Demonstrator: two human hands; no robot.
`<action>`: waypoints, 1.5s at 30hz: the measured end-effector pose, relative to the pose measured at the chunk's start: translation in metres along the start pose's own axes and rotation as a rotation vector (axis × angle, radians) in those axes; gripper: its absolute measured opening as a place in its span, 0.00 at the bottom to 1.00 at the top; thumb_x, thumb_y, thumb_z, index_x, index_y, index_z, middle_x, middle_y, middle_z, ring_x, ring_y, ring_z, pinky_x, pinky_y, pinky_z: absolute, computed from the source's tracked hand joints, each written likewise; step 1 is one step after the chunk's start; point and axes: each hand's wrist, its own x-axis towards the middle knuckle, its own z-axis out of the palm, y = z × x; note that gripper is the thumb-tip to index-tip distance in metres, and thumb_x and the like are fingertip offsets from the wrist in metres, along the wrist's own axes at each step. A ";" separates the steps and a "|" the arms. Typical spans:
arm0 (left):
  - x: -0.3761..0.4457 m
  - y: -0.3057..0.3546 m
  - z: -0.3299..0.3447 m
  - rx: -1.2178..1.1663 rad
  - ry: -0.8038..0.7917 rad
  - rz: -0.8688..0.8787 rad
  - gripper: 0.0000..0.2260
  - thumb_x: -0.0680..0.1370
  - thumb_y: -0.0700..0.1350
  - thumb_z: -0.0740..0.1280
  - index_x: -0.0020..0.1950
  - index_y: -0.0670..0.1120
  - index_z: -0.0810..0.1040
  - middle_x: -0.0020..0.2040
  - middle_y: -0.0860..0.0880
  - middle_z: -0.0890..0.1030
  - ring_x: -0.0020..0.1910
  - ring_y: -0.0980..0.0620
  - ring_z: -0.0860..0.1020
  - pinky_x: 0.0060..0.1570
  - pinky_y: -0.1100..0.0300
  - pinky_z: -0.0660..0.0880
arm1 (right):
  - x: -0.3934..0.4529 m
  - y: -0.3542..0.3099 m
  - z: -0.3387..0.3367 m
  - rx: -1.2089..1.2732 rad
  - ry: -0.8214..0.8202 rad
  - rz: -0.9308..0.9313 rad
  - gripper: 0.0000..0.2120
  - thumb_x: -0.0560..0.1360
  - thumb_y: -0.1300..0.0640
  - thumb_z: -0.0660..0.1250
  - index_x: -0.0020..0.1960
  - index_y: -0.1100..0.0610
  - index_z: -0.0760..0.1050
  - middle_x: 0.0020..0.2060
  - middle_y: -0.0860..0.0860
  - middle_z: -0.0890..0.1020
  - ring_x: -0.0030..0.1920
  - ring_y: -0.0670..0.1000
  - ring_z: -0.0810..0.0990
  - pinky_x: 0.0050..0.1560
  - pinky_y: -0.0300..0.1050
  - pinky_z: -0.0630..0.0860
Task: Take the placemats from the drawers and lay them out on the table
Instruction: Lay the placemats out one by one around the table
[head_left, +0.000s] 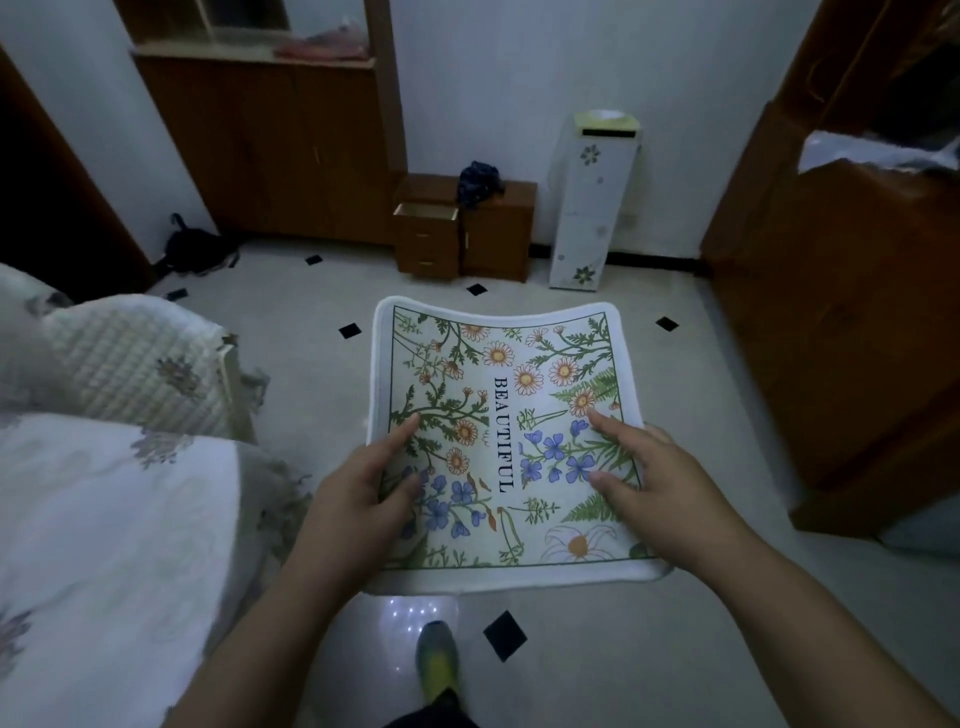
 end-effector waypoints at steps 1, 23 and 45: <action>0.012 -0.003 0.001 0.006 0.004 -0.008 0.27 0.79 0.45 0.71 0.71 0.70 0.71 0.61 0.65 0.76 0.60 0.57 0.79 0.61 0.48 0.79 | 0.014 -0.001 0.001 -0.003 -0.005 0.000 0.29 0.78 0.54 0.70 0.75 0.38 0.66 0.62 0.41 0.71 0.60 0.41 0.73 0.65 0.43 0.75; 0.336 -0.038 -0.098 0.055 0.110 -0.029 0.26 0.80 0.43 0.70 0.73 0.65 0.70 0.57 0.70 0.74 0.59 0.67 0.75 0.54 0.75 0.72 | 0.353 -0.096 0.069 -0.010 -0.040 -0.086 0.28 0.78 0.54 0.70 0.75 0.40 0.67 0.63 0.42 0.71 0.62 0.44 0.74 0.62 0.41 0.75; 0.540 -0.022 -0.133 0.021 0.586 -0.254 0.26 0.80 0.43 0.70 0.72 0.67 0.72 0.63 0.68 0.75 0.61 0.61 0.79 0.61 0.51 0.79 | 0.715 -0.180 0.116 0.057 -0.448 -0.455 0.24 0.78 0.55 0.70 0.70 0.38 0.72 0.59 0.41 0.72 0.59 0.45 0.77 0.60 0.47 0.79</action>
